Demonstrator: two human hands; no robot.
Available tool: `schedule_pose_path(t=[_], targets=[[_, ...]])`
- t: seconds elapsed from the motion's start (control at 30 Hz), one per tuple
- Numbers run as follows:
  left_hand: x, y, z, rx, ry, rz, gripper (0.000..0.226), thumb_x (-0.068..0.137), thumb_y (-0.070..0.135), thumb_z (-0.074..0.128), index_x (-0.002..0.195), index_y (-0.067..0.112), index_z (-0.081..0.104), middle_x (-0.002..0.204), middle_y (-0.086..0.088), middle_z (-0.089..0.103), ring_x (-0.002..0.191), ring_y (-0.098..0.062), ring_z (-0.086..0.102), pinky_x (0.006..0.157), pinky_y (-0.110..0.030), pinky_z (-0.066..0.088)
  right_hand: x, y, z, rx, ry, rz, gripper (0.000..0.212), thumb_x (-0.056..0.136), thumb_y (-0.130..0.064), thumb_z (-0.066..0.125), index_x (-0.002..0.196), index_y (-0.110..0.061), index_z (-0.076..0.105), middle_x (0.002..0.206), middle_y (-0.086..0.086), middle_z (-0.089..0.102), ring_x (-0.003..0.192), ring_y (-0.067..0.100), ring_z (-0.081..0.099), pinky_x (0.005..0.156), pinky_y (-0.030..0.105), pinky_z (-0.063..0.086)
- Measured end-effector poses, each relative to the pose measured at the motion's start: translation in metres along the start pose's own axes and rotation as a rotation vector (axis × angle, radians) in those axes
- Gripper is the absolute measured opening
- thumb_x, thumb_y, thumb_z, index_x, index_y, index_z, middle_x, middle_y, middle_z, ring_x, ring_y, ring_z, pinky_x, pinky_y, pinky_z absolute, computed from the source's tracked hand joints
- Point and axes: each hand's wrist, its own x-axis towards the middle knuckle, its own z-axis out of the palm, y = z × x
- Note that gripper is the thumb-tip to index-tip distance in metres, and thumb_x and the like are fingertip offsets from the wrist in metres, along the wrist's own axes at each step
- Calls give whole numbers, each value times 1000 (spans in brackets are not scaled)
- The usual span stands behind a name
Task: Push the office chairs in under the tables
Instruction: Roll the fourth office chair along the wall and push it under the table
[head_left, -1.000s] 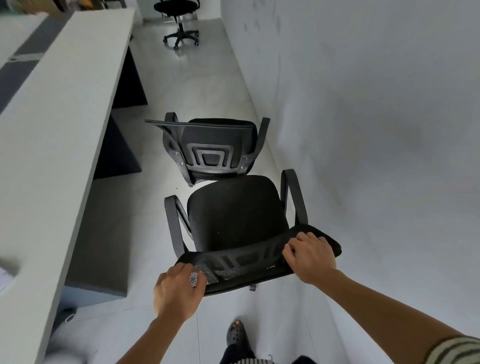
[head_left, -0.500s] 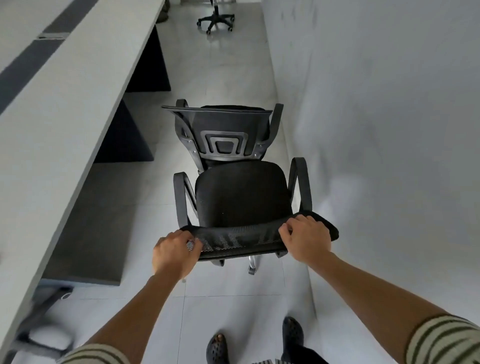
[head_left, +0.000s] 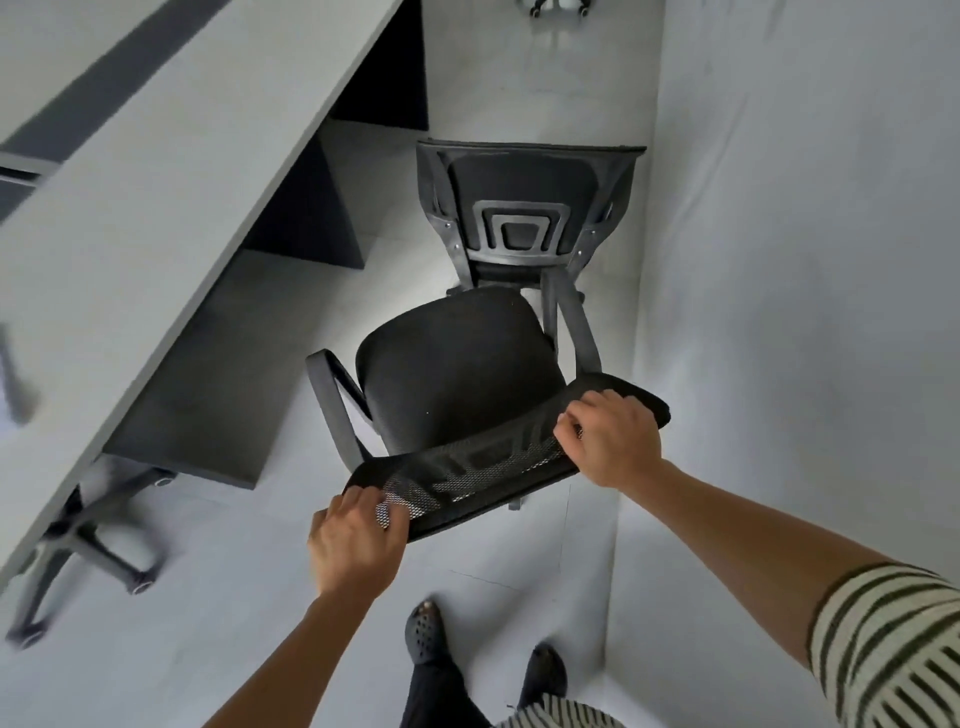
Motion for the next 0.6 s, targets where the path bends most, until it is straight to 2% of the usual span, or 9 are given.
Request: schedule_pose_path(t=[0.1, 0.23, 0.33, 0.4, 0.5, 0.6], targets=[[6, 0, 2, 13, -2, -74, 48, 75, 45, 30, 88, 17, 66, 89, -5, 67, 87, -28, 58, 82, -40, 42, 33, -3, 4, 28, -5, -52, 38, 84, -32, 47, 53, -12, 56, 50, 1, 45, 48, 18, 37, 49, 25, 25], [37, 3, 0, -10, 20, -166, 37, 79, 44, 37, 87, 19, 64, 89, -3, 65, 86, -26, 56, 81, -39, 41, 94, -11, 17, 1, -47, -66, 42, 83, -36, 39, 53, -11, 56, 52, 5, 50, 53, 24, 44, 55, 30, 28], [61, 4, -4, -21, 74, -215, 30, 81, 41, 42, 82, 20, 64, 83, -2, 66, 81, -25, 57, 77, -37, 42, 138, -20, 27, -46, -97, -93, 42, 83, -38, 40, 59, -13, 63, 61, 6, 61, 65, 26, 52, 73, 37, 41], [74, 5, -5, -19, 91, -228, 27, 81, 40, 45, 80, 20, 64, 81, 0, 66, 79, -24, 58, 75, -35, 43, 159, -21, 34, -57, -127, -139, 43, 83, -40, 38, 62, -15, 66, 66, 6, 65, 70, 28, 56, 81, 40, 43], [93, 11, -5, -32, 93, -242, 28, 81, 41, 44, 80, 22, 65, 81, 3, 66, 79, -22, 59, 74, -34, 44, 192, -20, 44, -25, -136, -187, 44, 82, -42, 37, 67, -16, 68, 69, 6, 66, 68, 27, 58, 75, 37, 43], [113, 17, -5, -53, 105, -275, 23, 81, 40, 49, 80, 23, 65, 81, 4, 67, 77, -22, 59, 71, -34, 46, 232, -23, 54, 13, -129, -250, 44, 82, -44, 37, 67, -16, 67, 70, 4, 66, 69, 27, 58, 75, 37, 43]])
